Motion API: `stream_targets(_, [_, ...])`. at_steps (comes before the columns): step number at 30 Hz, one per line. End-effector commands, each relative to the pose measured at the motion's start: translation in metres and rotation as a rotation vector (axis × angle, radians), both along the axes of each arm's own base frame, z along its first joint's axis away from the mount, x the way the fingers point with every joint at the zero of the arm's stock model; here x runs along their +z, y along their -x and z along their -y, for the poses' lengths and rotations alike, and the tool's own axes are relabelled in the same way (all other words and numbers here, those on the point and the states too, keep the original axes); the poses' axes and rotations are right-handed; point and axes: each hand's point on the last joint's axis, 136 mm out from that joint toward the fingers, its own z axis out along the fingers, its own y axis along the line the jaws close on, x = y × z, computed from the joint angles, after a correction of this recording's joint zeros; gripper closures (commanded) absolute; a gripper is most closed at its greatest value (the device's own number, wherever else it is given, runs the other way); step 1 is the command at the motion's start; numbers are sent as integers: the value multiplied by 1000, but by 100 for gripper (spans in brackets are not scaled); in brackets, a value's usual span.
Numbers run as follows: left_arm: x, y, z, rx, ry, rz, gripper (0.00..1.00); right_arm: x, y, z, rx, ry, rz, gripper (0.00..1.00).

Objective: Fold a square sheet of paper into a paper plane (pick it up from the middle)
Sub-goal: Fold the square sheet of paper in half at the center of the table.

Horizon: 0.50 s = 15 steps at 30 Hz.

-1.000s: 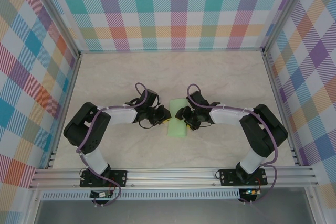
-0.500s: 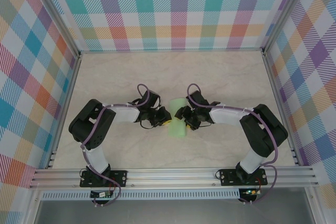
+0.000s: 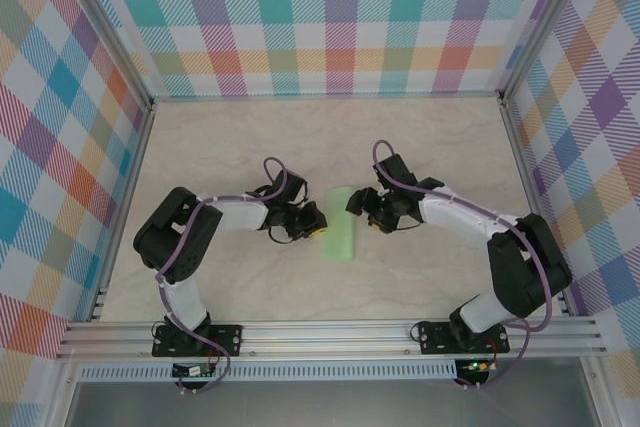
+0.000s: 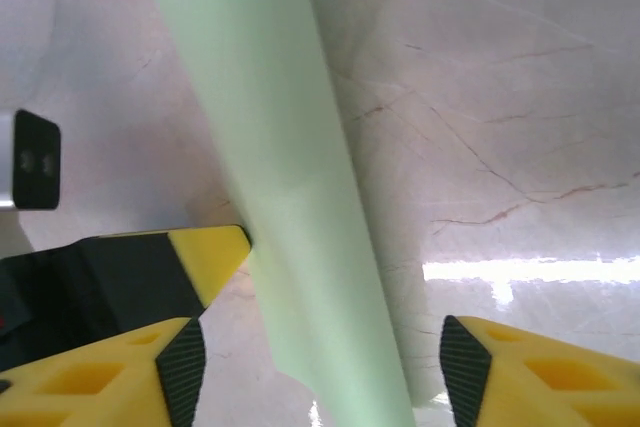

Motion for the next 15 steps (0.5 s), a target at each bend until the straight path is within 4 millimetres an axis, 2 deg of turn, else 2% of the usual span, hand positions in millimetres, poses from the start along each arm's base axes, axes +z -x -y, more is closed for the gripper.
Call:
stream_targets(1, [0,0,3,-21,-11,9,87,-2,9,-9,130,3,-32,38])
stream_targets(6, [1,-1,3,-20,-9,12,87,-12,3,-22,168,-21,-66,39])
stream_targets(8, [1,-1,4,-21,-7,10,87,-20,2,-22,167,-6,-86,40])
stream_targets(11, [4,-2,5,-24,1,17,86,-32,0,-21,163,19,-112,48])
stream_targets(15, [18,-3,6,-26,21,46,83,-42,2,-14,144,55,-127,51])
